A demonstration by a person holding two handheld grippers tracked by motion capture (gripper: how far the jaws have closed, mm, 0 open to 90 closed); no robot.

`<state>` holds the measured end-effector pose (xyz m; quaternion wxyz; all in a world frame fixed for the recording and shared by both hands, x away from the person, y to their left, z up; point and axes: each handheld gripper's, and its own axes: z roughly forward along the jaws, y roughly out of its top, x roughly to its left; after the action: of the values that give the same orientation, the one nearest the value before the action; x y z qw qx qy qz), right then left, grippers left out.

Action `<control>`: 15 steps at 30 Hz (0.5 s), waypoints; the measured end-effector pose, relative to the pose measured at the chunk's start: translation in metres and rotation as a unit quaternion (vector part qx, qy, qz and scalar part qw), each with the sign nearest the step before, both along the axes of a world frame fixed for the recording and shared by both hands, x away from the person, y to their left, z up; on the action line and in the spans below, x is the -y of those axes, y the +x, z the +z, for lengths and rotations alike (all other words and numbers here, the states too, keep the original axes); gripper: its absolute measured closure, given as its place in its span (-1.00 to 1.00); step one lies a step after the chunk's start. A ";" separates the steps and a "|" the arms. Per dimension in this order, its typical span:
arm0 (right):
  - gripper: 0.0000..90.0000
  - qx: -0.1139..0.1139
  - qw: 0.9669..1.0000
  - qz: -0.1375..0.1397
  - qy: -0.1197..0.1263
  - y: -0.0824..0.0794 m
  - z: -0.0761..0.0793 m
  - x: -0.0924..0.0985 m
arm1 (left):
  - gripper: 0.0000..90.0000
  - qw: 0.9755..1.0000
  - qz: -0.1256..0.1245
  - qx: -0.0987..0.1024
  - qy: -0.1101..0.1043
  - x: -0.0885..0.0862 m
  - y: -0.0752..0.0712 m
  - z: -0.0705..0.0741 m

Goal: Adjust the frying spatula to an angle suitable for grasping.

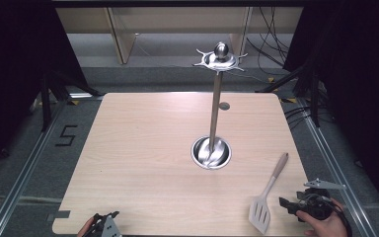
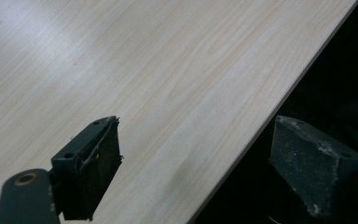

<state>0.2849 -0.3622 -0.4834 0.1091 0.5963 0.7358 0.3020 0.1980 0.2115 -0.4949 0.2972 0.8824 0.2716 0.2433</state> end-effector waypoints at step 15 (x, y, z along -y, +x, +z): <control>-0.43 -0.001 1.000 0.000 -0.004 0.004 0.000 -0.004 | -0.66 1.000 0.001 0.005 0.002 0.002 0.000 -0.002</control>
<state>0.2888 -0.3583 -0.4830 0.1110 0.5963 0.7368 0.2987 0.1983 0.2096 -0.4969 0.2963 0.8817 0.2700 0.2487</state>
